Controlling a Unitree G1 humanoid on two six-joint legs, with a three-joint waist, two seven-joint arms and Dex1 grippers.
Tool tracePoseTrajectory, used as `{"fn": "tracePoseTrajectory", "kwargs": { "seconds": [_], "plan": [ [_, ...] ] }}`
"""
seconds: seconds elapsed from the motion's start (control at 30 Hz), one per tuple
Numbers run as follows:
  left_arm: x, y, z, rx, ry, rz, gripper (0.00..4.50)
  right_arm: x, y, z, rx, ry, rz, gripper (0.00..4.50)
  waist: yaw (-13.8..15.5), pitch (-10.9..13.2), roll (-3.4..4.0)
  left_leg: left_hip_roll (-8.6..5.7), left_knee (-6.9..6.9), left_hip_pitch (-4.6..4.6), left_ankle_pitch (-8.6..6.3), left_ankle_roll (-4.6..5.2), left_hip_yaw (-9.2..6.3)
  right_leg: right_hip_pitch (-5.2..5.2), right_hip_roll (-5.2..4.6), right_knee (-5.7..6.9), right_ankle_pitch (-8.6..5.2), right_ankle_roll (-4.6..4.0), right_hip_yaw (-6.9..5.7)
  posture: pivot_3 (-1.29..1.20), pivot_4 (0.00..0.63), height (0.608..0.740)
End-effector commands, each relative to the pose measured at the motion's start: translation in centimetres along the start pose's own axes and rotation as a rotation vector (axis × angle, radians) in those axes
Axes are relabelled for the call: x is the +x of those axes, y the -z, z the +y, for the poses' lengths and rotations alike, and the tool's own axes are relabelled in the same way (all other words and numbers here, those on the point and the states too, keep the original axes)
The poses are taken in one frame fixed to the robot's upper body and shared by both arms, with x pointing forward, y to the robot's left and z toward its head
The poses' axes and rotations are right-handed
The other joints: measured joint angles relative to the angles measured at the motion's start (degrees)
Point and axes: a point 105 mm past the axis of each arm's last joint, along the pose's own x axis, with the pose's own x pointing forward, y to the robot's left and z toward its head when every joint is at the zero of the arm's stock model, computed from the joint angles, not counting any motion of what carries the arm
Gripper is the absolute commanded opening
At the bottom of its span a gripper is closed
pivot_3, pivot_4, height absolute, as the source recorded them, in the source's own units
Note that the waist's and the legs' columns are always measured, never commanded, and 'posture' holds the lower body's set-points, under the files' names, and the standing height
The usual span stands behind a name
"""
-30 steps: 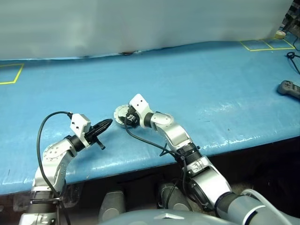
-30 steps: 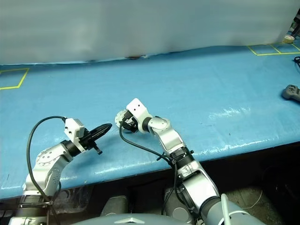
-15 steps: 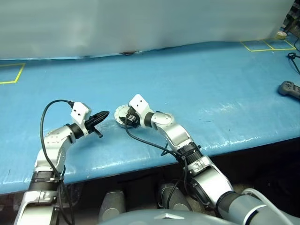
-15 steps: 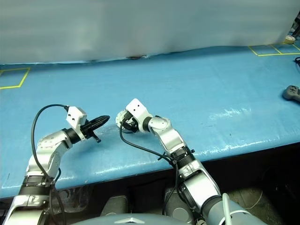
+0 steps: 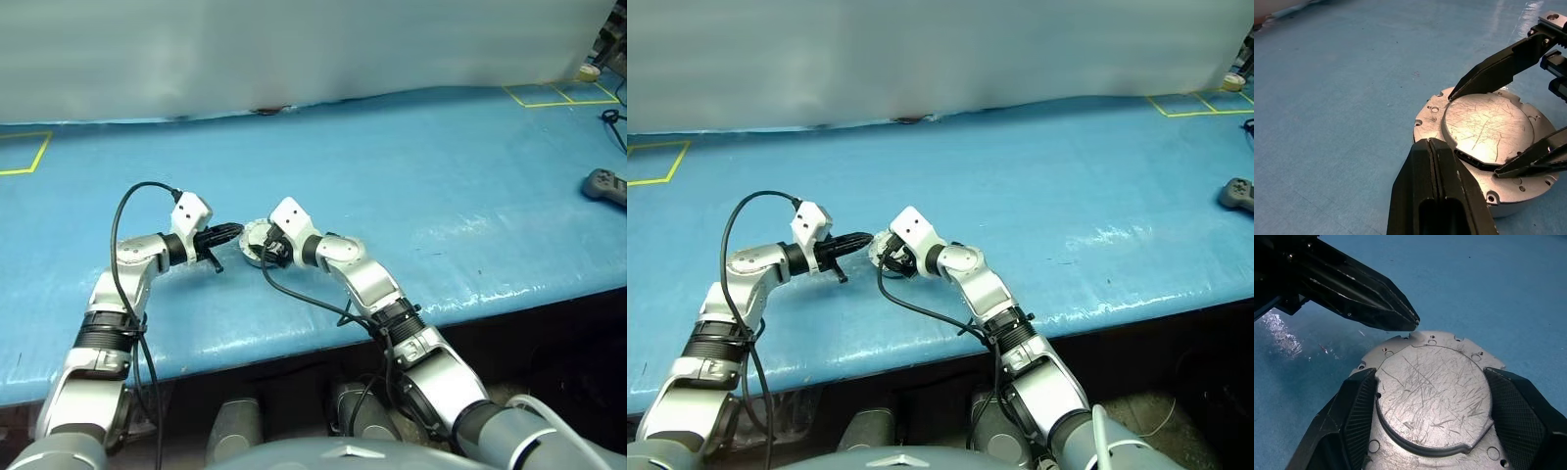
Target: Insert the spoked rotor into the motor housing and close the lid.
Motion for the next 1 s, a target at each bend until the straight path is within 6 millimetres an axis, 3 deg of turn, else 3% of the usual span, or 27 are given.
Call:
{"fn": "tracePoseTrajectory", "kwargs": {
  "seconds": [0.03, 1.0],
  "plan": [
    [-0.1, -0.2, -0.5, 0.024, 0.050, 0.036, 0.00, -0.3, 2.7, -0.3, 0.018, 0.019, 0.098, 3.15, 0.04, -0.01, -0.02, 0.00, 0.00, 0.00, 0.00, 0.00, -0.02, 0.01, 0.00, 0.00, 0.00, 0.00, -0.01, 0.00, 0.150, 0.740],
    [1.8, 0.6, -2.1, 0.120, 0.186, 0.152, 0.00, -0.7, 2.6, -0.4, 0.046, 0.019, 0.093, 3.15, 1.09, -0.20, 0.06, -0.03, 0.08, 0.07, 0.00, 0.00, -0.03, 0.12, -0.02, 0.00, 0.00, 0.01, -0.01, 0.00, 0.150, 0.740]
  ]
}}
